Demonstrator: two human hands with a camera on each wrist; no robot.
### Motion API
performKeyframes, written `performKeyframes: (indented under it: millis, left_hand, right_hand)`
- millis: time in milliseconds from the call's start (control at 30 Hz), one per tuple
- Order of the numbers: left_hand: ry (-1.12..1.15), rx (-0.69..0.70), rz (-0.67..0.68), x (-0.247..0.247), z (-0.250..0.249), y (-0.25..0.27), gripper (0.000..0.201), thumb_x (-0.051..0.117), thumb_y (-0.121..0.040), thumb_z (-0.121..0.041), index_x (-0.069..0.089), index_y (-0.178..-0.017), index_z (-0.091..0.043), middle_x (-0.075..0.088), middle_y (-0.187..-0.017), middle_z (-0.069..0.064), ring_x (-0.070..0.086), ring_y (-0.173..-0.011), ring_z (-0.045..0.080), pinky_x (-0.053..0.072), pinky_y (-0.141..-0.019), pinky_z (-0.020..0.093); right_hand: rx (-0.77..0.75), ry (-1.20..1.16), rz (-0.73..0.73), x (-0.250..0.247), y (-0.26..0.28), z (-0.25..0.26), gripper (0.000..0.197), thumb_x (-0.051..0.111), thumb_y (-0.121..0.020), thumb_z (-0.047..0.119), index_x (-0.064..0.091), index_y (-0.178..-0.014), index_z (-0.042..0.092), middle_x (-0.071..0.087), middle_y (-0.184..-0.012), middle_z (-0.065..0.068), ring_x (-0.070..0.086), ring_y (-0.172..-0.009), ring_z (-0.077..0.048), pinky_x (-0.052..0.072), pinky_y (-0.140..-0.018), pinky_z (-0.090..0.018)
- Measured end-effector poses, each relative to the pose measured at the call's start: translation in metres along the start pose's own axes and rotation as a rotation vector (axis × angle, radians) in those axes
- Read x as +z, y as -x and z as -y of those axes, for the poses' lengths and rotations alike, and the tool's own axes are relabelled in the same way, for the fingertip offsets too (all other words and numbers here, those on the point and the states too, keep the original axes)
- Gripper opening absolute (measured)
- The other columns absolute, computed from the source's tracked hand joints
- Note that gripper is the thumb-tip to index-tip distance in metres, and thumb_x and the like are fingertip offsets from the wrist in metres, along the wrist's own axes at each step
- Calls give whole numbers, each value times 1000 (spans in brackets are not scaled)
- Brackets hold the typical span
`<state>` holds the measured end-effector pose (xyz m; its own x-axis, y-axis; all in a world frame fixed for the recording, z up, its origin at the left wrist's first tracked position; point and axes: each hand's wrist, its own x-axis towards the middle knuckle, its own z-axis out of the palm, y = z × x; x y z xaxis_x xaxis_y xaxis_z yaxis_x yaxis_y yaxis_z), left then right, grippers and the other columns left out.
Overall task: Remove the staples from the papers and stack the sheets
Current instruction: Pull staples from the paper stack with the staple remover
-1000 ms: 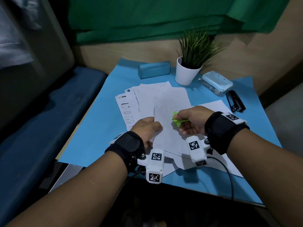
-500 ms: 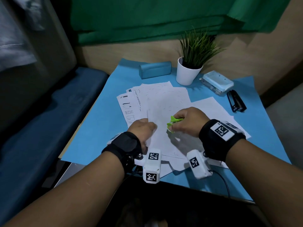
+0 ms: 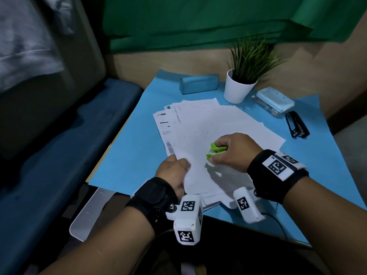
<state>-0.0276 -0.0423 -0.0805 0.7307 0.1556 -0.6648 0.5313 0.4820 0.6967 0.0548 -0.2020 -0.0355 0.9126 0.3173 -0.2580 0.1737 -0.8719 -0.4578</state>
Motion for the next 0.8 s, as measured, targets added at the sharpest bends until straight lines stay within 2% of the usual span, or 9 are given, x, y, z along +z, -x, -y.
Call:
performKeyframes:
  millis: [100,267,333,400,467,567,667,733,800]
  left_hand:
    - [1,-30,28,5,-3,5,14,60,-83,3,56,-94,-4,57,-83,20,55,-74,34,48,-73,50]
    - [-51,-3,39,7,-6,2,17,60,-83,10,59,-100,6,64,-70,21,62,-53,30,57,-58,43]
    - [-48,5,47,6,-3,0,28,60,-83,11,61,-111,7,71,-87,28,68,-67,37,60,-67,54]
    - [-40,20,61,7,0,0,28,55,-88,13,64,-112,3,72,-86,26,70,-60,32,60,-54,41]
    - [-22,28,80,8,1,2,29,51,-91,16,66,-111,2,72,-80,23,67,-50,27,54,-46,30]
    - [-23,51,93,9,3,1,33,49,-90,18,68,-109,0,74,-86,24,70,-60,29,57,-51,33]
    - [-29,63,116,10,5,0,37,45,-89,21,71,-102,-1,73,-76,20,68,-52,26,52,-44,26]
    - [-40,76,117,11,6,0,41,43,-87,22,72,-98,-5,74,-77,20,69,-55,27,54,-49,28]
    - [-59,98,106,12,8,-1,42,45,-86,21,74,-95,-8,74,-86,25,69,-68,33,58,-68,41]
  right_hand:
    - [-59,77,39,2,6,2,39,80,-70,37,71,-105,23,69,-103,5,61,-96,-16,50,-88,-30]
    - [-105,160,26,7,12,4,36,77,-71,40,71,-103,23,64,-95,5,59,-91,-17,49,-81,-29]
    - [-118,207,13,10,11,6,27,75,-73,42,68,-91,24,57,-85,7,54,-85,-18,43,-71,-26]
    - [-124,239,10,12,11,9,24,74,-74,43,57,-74,26,47,-75,9,48,-80,-17,34,-64,-26]
    - [-117,247,0,15,11,10,27,74,-75,44,55,-74,26,43,-73,9,47,-79,-18,32,-66,-26]
    - [-91,246,-17,18,11,11,33,73,-75,49,53,-73,22,44,-70,9,48,-79,-18,33,-67,-27]
    - [-73,276,-39,20,12,14,39,71,-76,50,50,-64,18,49,-66,4,51,-75,-22,34,-63,-30]
    - [-61,281,-55,21,13,16,36,70,-77,50,57,-69,17,55,-69,2,53,-75,-23,38,-63,-30]
    - [-39,257,-63,22,14,18,34,70,-76,49,63,-76,15,62,-75,0,56,-79,-23,45,-67,-30]
